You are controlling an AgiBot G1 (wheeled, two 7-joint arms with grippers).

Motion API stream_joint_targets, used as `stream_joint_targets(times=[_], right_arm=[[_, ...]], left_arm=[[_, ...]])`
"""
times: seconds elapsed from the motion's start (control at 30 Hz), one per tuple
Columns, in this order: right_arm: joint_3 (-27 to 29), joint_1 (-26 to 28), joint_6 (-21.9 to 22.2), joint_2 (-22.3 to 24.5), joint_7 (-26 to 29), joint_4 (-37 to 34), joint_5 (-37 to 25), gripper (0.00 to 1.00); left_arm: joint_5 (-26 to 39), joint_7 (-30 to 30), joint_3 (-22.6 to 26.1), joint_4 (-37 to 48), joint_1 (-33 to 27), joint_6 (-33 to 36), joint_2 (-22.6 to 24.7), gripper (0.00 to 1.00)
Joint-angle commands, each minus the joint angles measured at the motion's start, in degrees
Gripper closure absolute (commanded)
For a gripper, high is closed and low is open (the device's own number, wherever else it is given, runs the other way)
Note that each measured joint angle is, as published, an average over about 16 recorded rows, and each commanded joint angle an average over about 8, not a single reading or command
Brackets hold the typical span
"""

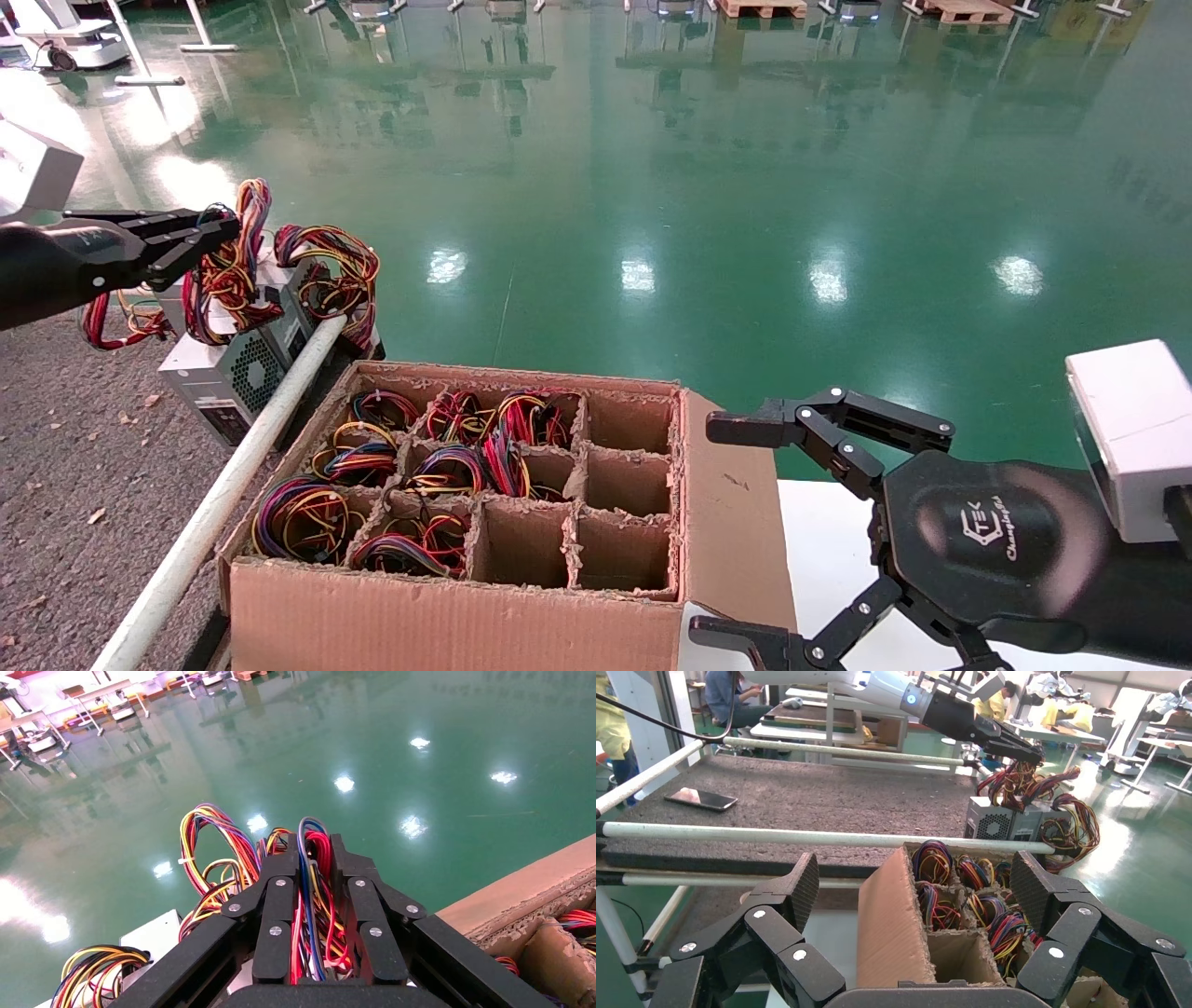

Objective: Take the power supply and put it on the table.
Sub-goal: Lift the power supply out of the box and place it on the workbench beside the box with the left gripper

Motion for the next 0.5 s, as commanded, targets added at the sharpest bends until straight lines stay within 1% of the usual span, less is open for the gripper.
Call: stream_joint_targets(times=[0.03, 0.5], right_arm=[[0.0, 0.0, 0.0, 0.0, 0.0, 0.0, 0.0, 0.0], [0.0, 0.0, 0.0, 0.0, 0.0, 0.0, 0.0, 0.0]], left_arm=[[0.0, 0.0, 0.0, 0.0, 0.0, 0.0, 0.0, 0.0], [-0.1, 0.0, 0.0, -0.1, 0.0, 0.0, 0.0, 0.0]])
